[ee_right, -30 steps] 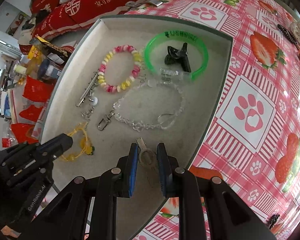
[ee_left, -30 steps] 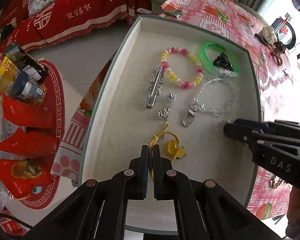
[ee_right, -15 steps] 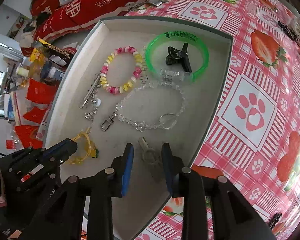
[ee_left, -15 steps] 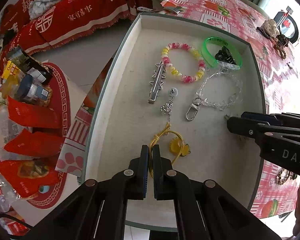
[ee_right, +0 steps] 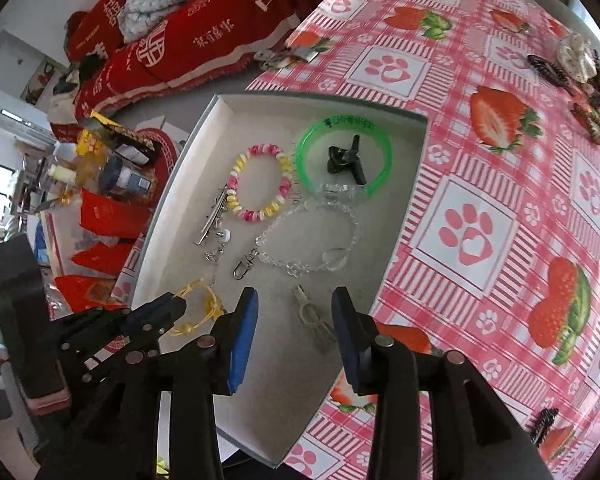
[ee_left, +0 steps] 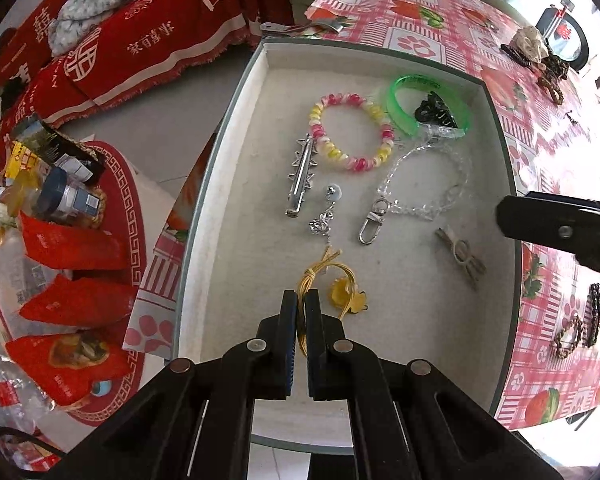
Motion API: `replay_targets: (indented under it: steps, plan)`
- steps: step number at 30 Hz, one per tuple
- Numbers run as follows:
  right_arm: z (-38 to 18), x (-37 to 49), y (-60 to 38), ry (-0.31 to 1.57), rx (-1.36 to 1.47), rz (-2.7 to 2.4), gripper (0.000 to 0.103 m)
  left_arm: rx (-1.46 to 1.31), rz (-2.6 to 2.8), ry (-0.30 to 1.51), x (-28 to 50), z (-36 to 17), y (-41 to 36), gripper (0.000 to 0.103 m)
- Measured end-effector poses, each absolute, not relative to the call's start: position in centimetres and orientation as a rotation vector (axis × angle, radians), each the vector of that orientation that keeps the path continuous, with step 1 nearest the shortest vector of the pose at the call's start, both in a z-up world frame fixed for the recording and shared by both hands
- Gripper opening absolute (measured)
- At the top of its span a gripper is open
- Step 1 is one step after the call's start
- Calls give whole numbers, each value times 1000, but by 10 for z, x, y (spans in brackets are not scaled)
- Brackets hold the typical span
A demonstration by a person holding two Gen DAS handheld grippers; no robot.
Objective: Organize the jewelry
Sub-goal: 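Open the left tool to release the yellow hair tie in the tray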
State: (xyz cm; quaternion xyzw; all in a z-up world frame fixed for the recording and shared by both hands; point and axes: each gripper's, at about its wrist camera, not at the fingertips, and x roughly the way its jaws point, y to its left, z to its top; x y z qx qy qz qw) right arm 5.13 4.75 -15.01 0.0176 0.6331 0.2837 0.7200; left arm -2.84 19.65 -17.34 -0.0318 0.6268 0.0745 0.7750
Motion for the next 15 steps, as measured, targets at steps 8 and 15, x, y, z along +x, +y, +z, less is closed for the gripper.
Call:
replay_targets:
  steps: [8, 15]
  plan:
    - [-139, 45, 19, 1396, 66, 562, 43, -49, 132, 1389, -27, -179, 188, 10]
    - [-133, 38, -17, 1400, 100, 482, 43, -57, 130, 1388, -25, -174, 190, 10]
